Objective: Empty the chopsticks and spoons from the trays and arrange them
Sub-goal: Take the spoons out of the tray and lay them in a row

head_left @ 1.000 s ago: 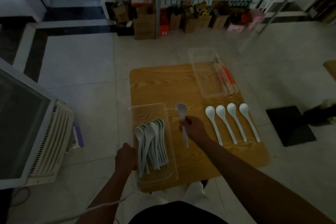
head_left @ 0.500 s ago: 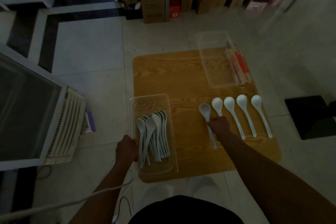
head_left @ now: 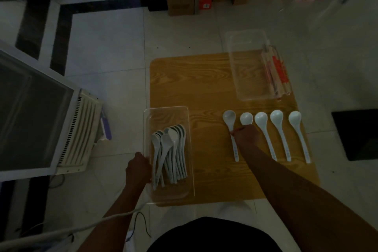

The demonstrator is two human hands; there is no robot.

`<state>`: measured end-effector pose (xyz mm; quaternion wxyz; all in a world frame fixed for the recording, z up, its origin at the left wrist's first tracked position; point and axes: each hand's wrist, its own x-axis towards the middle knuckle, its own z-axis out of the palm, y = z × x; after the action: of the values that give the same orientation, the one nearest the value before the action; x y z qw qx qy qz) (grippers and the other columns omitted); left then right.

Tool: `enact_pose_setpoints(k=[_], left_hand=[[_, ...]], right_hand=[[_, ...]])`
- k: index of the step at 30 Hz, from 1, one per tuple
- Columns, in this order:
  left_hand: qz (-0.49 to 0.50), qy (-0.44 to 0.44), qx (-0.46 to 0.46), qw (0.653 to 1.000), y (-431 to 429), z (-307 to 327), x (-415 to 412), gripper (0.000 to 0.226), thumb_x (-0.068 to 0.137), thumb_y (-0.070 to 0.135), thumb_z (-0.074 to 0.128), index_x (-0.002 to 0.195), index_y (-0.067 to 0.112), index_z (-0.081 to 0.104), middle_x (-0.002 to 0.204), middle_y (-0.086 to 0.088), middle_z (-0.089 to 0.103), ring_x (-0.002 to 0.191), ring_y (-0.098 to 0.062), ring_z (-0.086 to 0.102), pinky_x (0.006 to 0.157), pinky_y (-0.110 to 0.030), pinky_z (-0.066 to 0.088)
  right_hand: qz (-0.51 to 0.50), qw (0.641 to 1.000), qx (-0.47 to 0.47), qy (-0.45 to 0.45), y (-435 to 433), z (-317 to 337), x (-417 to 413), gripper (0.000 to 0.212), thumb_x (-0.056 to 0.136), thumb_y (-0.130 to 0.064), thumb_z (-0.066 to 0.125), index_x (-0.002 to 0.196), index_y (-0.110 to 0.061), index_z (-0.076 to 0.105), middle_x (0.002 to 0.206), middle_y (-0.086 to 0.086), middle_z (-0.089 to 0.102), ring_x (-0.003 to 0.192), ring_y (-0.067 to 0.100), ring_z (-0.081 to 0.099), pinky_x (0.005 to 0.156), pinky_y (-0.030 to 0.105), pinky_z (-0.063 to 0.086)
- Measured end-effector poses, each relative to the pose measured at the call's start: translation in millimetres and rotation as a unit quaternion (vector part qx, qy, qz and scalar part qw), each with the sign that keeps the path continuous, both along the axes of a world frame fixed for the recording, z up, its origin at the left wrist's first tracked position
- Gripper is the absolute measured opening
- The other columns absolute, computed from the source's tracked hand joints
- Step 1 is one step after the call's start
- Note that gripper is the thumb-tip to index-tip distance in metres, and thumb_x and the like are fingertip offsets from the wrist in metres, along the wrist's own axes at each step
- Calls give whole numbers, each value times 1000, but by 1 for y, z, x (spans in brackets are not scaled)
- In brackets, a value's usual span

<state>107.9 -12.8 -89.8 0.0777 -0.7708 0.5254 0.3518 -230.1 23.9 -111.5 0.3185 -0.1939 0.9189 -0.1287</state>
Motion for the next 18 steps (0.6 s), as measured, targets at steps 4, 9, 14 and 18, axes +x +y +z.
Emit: enact_pose_setpoints(k=[4, 9, 14, 18], left_hand=[[0, 1, 7, 1000, -1, 3, -2, 15, 94, 21, 55, 88, 9, 47, 87, -16, 64, 68, -32, 67, 60, -41, 59], [7, 9, 1, 1000, 0, 2, -1, 18, 97, 26, 49, 89, 9, 48, 89, -16, 63, 69, -31, 67, 63, -44, 60], [-14, 28, -9, 999, 1, 6, 2, 19, 97, 24, 46, 94, 6, 49, 94, -19, 63, 76, -34, 67, 70, -44, 59], [-28, 43, -6, 999, 2, 7, 5, 19, 97, 23, 47, 97, 5, 49, 99, -20, 62, 84, -36, 65, 72, -39, 57]], right_hand=[[-21, 1000, 5, 10, -2, 2, 1, 27, 81, -31, 77, 87, -4, 75, 92, 13, 72, 89, 28, 69, 70, 30, 51], [36, 998, -28, 34, -12, 21, 23, 22, 95, -21, 57, 94, -4, 70, 93, 11, 70, 89, 26, 67, 72, 30, 50], [150, 977, -149, 35, -29, 39, 93, 27, 93, -30, 55, 80, -13, 71, 74, 1, 70, 67, 16, 65, 61, 29, 51], [221, 962, -157, -29, -20, 36, 158, 26, 89, -35, 65, 74, -13, 68, 68, -2, 63, 64, 12, 60, 61, 30, 50]])
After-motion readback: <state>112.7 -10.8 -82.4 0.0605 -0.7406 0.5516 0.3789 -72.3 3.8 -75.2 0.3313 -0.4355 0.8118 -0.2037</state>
